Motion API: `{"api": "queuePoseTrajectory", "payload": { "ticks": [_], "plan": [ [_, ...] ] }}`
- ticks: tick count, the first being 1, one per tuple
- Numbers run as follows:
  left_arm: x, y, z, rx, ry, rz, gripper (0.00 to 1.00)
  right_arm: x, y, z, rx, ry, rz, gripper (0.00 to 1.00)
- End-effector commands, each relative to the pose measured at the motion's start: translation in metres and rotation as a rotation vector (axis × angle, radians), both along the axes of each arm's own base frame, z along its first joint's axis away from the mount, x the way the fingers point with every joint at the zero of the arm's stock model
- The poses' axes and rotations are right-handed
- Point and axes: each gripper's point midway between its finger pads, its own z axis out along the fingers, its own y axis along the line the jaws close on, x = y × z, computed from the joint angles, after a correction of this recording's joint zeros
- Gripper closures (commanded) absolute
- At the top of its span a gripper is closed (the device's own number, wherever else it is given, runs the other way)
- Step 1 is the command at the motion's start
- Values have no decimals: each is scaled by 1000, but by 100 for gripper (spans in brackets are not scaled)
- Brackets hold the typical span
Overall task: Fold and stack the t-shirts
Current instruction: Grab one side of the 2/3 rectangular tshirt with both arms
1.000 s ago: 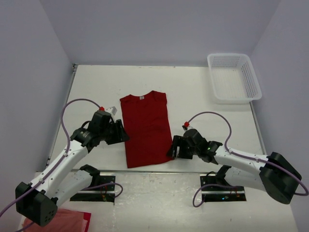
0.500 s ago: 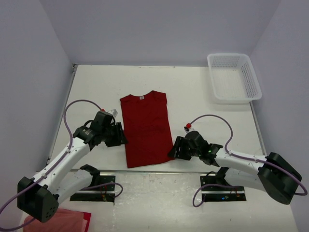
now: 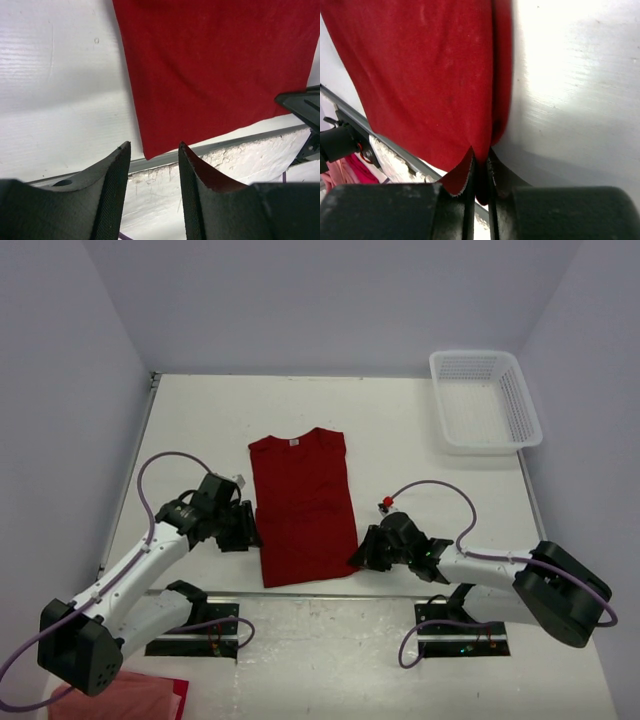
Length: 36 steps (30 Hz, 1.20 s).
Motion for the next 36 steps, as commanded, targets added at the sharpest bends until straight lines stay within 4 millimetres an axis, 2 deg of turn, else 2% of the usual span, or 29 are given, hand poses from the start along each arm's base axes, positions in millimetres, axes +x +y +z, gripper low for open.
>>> {"api": "queuePoseTrajectory", "payload": {
  "ticks": [1, 3, 9, 11, 14, 19, 36],
  "plan": [
    [-17, -4, -7, -29, 72, -28, 55, -18, -25, -28, -106, 70, -7, 94],
    [-24, -3, -12, -29, 101, -33, 54, -19, -26, -27, -111, 71, -11, 100],
    [-44, -14, -22, -115, 182, -47, 52, -16, -29, -28, -133, 64, -22, 100],
    [-48, -24, -20, -182, 194, -54, 51, -16, -28, -27, -132, 65, -18, 100],
    [-56, -25, -26, -198, 228, -51, 51, -15, -26, -26, -127, 62, -17, 100],
    [-59, -24, -33, -200, 245, -37, 49, -14, -24, -26, -117, 61, -14, 100],
    [-63, -24, -80, -144, 314, -23, 51, -15, -28, -24, -106, 50, -27, 100]
  ]
}}
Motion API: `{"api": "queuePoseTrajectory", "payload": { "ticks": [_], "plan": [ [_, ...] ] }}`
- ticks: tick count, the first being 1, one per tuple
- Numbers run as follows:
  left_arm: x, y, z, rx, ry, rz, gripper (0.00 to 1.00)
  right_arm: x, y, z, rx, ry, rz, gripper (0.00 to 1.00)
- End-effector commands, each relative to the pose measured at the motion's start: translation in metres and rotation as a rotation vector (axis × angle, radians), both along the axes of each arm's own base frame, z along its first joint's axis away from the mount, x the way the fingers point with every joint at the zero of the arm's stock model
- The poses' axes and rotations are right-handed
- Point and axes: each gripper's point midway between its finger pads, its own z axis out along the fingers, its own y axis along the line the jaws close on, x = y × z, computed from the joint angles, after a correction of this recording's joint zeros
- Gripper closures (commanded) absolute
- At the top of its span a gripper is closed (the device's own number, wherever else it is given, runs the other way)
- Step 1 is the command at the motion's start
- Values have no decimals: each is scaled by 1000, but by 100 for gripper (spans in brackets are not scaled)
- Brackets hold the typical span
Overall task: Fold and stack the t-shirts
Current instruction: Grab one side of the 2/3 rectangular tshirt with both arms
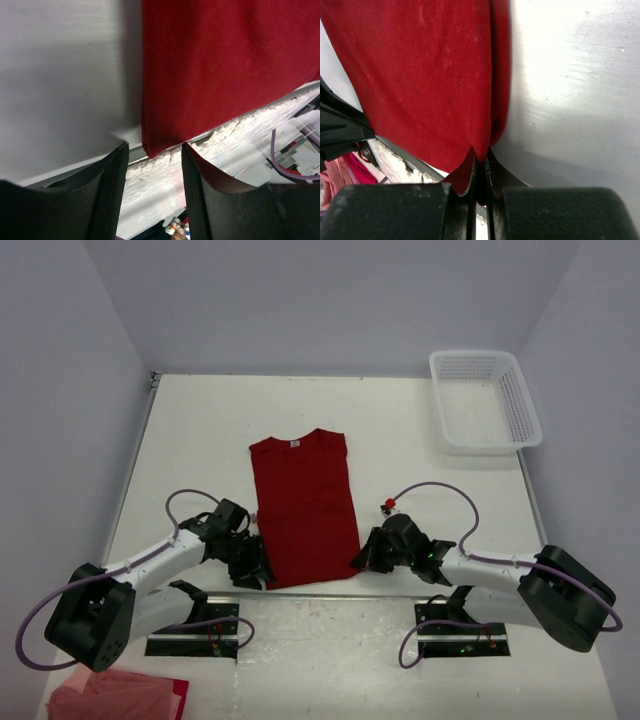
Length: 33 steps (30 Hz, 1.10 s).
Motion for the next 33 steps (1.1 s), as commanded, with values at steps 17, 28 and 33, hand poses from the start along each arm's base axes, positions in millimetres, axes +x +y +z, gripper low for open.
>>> {"api": "queuePoseTrajectory", "payload": {
  "ticks": [17, 28, 33],
  "plan": [
    [1, -11, -18, -40, -7, -1, 92, -12, -21, -24, -96, 51, -19, 100],
    [6, -14, 13, -86, -86, 22, 100, -19, -22, -21, -190, 4, 79, 100],
    [13, -12, 38, -95, -161, 39, 100, -28, -18, -6, -221, -18, 127, 100]
  ]
}}
